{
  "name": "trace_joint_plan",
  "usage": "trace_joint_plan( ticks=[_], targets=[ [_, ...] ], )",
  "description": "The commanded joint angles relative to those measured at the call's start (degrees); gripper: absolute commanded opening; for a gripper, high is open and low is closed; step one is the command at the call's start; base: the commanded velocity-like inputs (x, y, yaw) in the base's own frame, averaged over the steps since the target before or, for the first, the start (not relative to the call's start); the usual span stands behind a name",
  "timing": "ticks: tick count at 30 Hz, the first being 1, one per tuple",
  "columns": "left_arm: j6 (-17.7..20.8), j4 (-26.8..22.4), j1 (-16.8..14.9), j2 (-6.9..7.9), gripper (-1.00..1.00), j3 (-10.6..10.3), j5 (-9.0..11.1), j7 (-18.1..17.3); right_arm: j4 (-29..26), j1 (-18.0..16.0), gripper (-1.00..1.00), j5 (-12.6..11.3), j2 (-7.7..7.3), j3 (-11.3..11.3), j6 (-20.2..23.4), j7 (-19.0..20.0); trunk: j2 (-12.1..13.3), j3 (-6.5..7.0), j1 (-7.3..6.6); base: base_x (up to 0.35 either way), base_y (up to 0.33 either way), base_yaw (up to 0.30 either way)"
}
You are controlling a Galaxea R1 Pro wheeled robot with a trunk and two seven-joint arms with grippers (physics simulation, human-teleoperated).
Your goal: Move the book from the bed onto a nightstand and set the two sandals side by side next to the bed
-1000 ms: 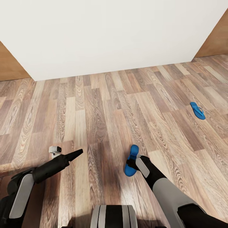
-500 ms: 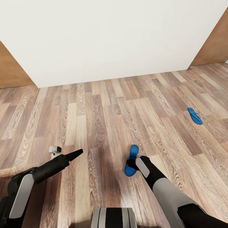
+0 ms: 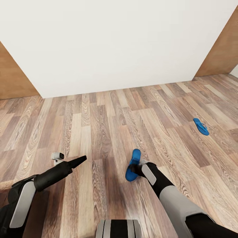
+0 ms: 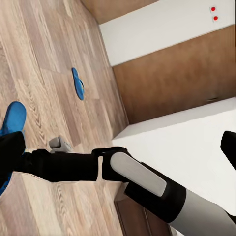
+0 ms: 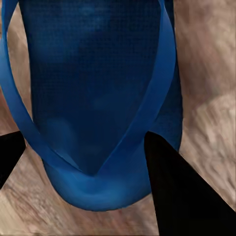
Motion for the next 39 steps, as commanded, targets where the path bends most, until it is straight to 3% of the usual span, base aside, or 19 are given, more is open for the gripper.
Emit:
trace_joint_plan(
  ticks=[1, 3, 4, 7, 9, 10, 12, 14, 17, 18, 19, 21, 24, 27, 29, 32, 35, 39],
  targets=[
    [0.2, 0.0, 0.0, 0.00, 1.00, 0.0, -0.1, -0.2, -0.5, 0.0, -1.00, -0.4, -0.06, 0.3, 0.2, 3.3, 0.0, 0.19, -0.03, 0.000, 0.000, 0.000],
    [0.2, 0.5, 0.0, 0.00, 1.00, 0.0, -0.1, -0.1, -1.8, 0.0, -1.00, -0.4, -0.10, 0.3, 0.3, 9.2, 0.0, 0.63, -0.08, 0.000, 0.000, 0.000],
    [0.2, 1.3, 0.0, 0.05, 1.00, 0.1, -0.1, -0.1, -3.1, 0.0, -1.00, -0.4, -0.13, 0.3, 0.5, 15.2, 0.0, 0.85, -0.11, 0.000, 0.000, 0.000],
    [0.2, 2.9, 0.0, 0.32, 1.00, 0.2, -0.7, 0.9, -3.7, 0.1, -1.00, -0.4, -0.14, 0.2, 0.7, 22.1, 0.1, 1.52, -0.18, 0.000, 0.000, 0.000],
    [0.1, 4.3, 0.0, 0.55, 1.00, 0.2, -2.7, 2.0, -3.9, 0.3, -1.00, -0.3, -0.42, 0.2, 0.8, 27.3, 0.1, 1.96, -0.24, 0.000, 0.000, 0.000],
    [0.1, 5.3, 0.0, 0.64, 1.00, 0.3, -4.1, 2.2, -3.9, 0.4, -1.00, -0.3, -1.36, 0.2, 0.8, 29.9, 0.1, 2.18, -0.26, 0.000, 0.000, 0.000],
    [-0.1, 7.9, 0.0, 1.57, 1.00, 0.4, -7.9, 2.3, -3.7, 0.5, -1.00, -0.4, -5.25, 0.1, 0.8, 37.1, 0.2, 2.63, -0.31, 0.000, 0.000, 0.000],
    [-1.5, 10.8, 0.0, 3.62, 1.00, 0.5, -11.0, 2.1, -3.4, 0.5, -1.00, -0.4, -10.10, 0.1, 0.8, 45.7, 0.2, 3.07, -0.37, 0.000, 0.000, 0.000],
    [-8.1, 18.2, 0.0, 6.59, 1.00, 0.6, -13.0, 1.6, -3.2, 0.6, -1.00, -0.4, -16.93, 0.1, 0.9, 58.0, 0.2, 3.73, -0.44, 0.000, 0.000, 0.000],
    [-10.3, 20.0, 0.0, 7.23, 1.00, 0.6, -13.2, 0.8, -3.1, 0.6, -1.00, -0.4, -18.38, 0.1, 0.9, 60.3, 0.2, 3.96, -0.47, 0.000, 0.000, 0.000],
    [-11.2, 20.7, 0.0, 7.54, 1.00, 0.6, -13.3, 0.3, -3.1, 0.7, -1.00, -0.4, -19.08, 0.1, 0.9, 61.2, 0.2, 4.18, -0.49, 0.000, 0.000, 0.000],
    [-14.0, 22.9, 0.0, 8.79, 1.00, 0.6, -13.7, -3.5, -3.1, 0.7, -1.00, -0.4, -22.69, 0.1, 0.9, 64.5, 0.3, 4.62, -0.55, 0.000, 0.000, 0.000],
    [-15.1, 23.8, 0.0, 9.74, 1.00, 0.4, -14.1, -6.9, -1.9, 0.8, -1.00, -0.4, -26.56, 0.1, 0.8, 65.7, 0.3, 5.28, -0.62, 0.000, 0.000, 0.000],
    [-15.6, 24.3, 0.0, 10.00, 1.00, 0.3, -15.1, -8.0, 5.4, 0.9, -1.00, -0.5, -30.37, 0.1, 0.8, 68.6, 0.4, 5.95, -0.70, 0.000, 0.000, 0.000],
    [-16.1, 24.4, 0.0, 9.98, 1.00, 0.0, -15.7, -8.2, 8.6, 0.9, -1.00, -0.6, -31.48, 0.1, 0.8, 72.1, 0.4, 6.39, -0.75, 0.000, 0.000, 0.000],
    [-17.9, 25.0, 0.0, 9.94, 1.00, -2.0, -16.8, -8.3, 12.3, 1.0, -1.00, -0.6, -32.51, 0.1, 0.7, 79.5, 0.4, 7.06, -0.83, 0.000, 0.000, 0.000],
    [-19.9, 27.1, 0.0, 9.94, 1.00, -3.3, -17.2, -8.4, 14.5, 1.0, -1.00, -0.5, -32.79, 0.1, 0.4, 80.9, 0.5, 7.72, -0.91, 0.000, 0.000, 0.000],
    [-22.4, 31.4, 0.0, 10.04, 1.00, -3.6, -17.3, -10.3, 24.5, 1.0, -1.00, -0.5, -32.90, 0.1, -2.2, 81.4, 0.5, 8.61, -1.01, 0.000, 0.000, 0.000]
  ],
)
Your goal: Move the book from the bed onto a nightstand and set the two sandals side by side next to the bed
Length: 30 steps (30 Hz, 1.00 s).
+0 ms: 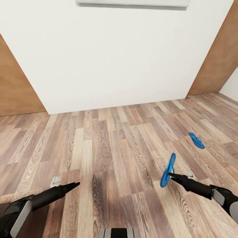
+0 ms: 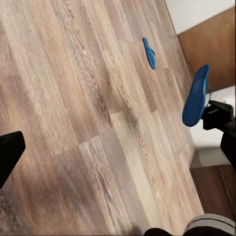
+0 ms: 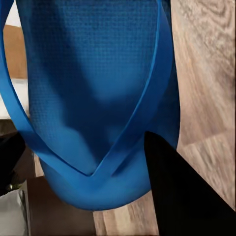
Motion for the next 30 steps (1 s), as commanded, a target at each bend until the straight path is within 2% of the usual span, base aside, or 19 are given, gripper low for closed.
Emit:
trace_joint_plan(
  ticks=[1, 5, 8, 10, 13, 18, 22, 27, 30],
  targets=[
    [0.2, 0.3, 0.0, 0.00, 1.00, 0.0, 0.2, -0.7, 1.2, 0.0, -1.00, -0.6, -0.04, 0.1, -1.0, 0.0, 0.0, 0.19, -0.04, 0.000, 0.000, 0.000],
    [-0.9, 1.0, 0.4, -0.01, 1.00, -0.2, 0.1, -1.3, 5.0, 0.0, -1.00, -0.3, 0.16, 0.1, -5.8, 0.0, 0.1, 1.08, -0.14, 0.000, 0.000, 0.000],
    [-3.1, 2.2, 0.7, 0.04, 1.00, -0.1, 0.3, -1.5, 8.7, 0.0, -1.00, -0.1, 0.46, 0.2, -12.4, 0.0, 0.1, 1.74, -0.22, 0.000, 0.000, 0.000],
    [-3.9, 3.0, 0.7, -0.01, 1.00, 0.1, 0.4, -1.7, 9.6, 0.0, -1.00, -0.1, 0.59, 0.2, -14.7, 0.0, 0.1, 2.18, -0.27, 0.000, 0.000, 0.000],
    [-4.1, 3.2, 0.6, -0.63, 1.00, 0.0, 0.4, -1.6, 9.9, 0.3, -1.00, -0.1, 0.63, 0.2, -15.6, 0.0, 0.2, 2.85, -0.35, 0.000, 0.000, 0.000],
    [-4.2, 3.2, 0.4, -3.20, 1.00, -0.2, 0.1, -1.1, 10.0, 2.0, -1.00, -0.1, 0.68, 0.2, -16.0, 0.0, 0.2, 3.96, -0.47, 0.000, 0.000, 0.000],
    [-4.2, 3.4, 0.4, -3.48, 1.00, -0.1, -0.7, -1.0, 10.0, 2.3, -1.00, -0.1, 0.73, 0.2, -18.1, 0.0, 0.3, 4.84, -0.58, 0.000, 0.000, 0.000],
    [-4.2, 3.4, 0.3, -3.63, 1.00, -0.1, -0.8, -1.1, 10.1, 2.4, -1.00, -0.1, 0.74, 0.2, -18.8, 0.0, 0.3, 5.95, -0.71, 0.000, 0.000, 0.000],
    [-4.2, 3.4, 0.4, -3.73, 1.00, -0.2, -0.9, -1.1, 10.1, 4.4, -1.00, -0.1, 0.80, 0.2, -19.0, 0.0, 0.4, 6.61, -0.78, 0.000, 0.000, 0.000]
  ],
)
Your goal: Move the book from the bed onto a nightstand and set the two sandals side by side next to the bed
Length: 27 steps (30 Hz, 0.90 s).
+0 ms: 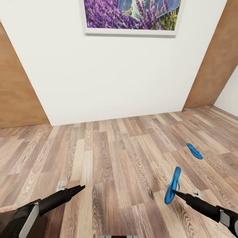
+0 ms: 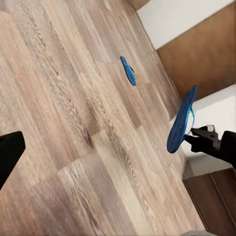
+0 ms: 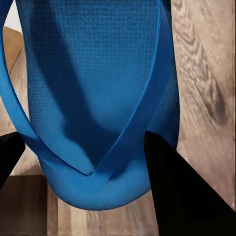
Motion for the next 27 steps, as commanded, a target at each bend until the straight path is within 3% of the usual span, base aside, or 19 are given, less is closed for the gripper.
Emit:
trace_joint_plan(
  ticks=[1, 9, 17, 27],
  targets=[
    [0.6, 0.0, 0.0, -0.06, 1.00, 0.0, 0.3, -0.1, 0.1, 2.3, -1.00, -0.7, 0.00, 0.1, 0.7, 0.1, 0.0, 0.19, -0.04, 0.000, 0.000, 0.000],
    [0.6, 0.1, 0.0, -0.44, 1.00, -0.5, 0.3, 0.0, 0.1, 4.3, -1.00, -0.7, 0.00, 0.1, 0.6, 0.2, 0.1, 1.96, -0.24, 0.000, 0.000, 0.000],
    [0.6, 0.3, 0.0, -0.88, 1.00, -3.5, 0.4, 0.1, 0.1, 4.3, -1.00, -0.7, 0.01, 0.1, 0.6, 0.1, 0.2, 3.73, -0.45, 0.000, 0.000, 0.000],
    [0.6, 0.3, 0.0, -1.03, 1.00, -3.7, 0.3, -0.1, 0.1, 4.3, -1.00, -0.7, 0.02, 0.1, 0.6, 0.1, 0.3, 5.95, -0.71, 0.000, 0.000, 0.000]
  ],
)
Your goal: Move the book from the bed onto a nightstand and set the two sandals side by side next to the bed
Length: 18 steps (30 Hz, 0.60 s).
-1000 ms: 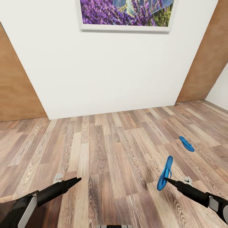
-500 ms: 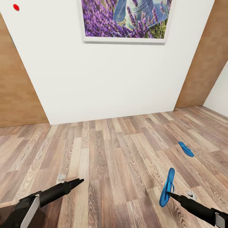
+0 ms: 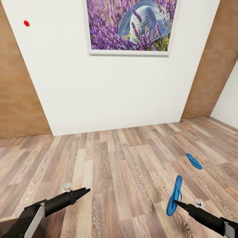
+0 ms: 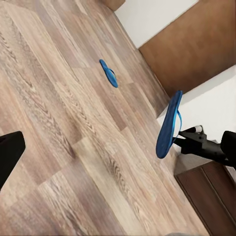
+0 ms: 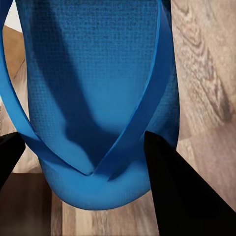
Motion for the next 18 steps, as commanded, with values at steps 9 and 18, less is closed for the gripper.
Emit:
trace_joint_plan(
  ticks=[9, 18],
  targets=[
    [0.5, 0.0, 0.0, -0.29, 1.00, -0.1, 0.3, 0.0, 0.1, -0.1, -1.00, -0.6, 0.03, 0.5, 0.7, 0.0, 0.1, 1.95, -0.24, 0.000, 0.000, 0.000],
    [0.5, 0.1, 0.0, -0.34, 1.00, -0.1, 0.3, 0.1, 0.1, -0.1, -1.00, -0.6, 0.03, 0.5, 0.7, 0.0, 0.2, 3.94, -0.47, 0.000, 0.000, 0.000]
  ],
)
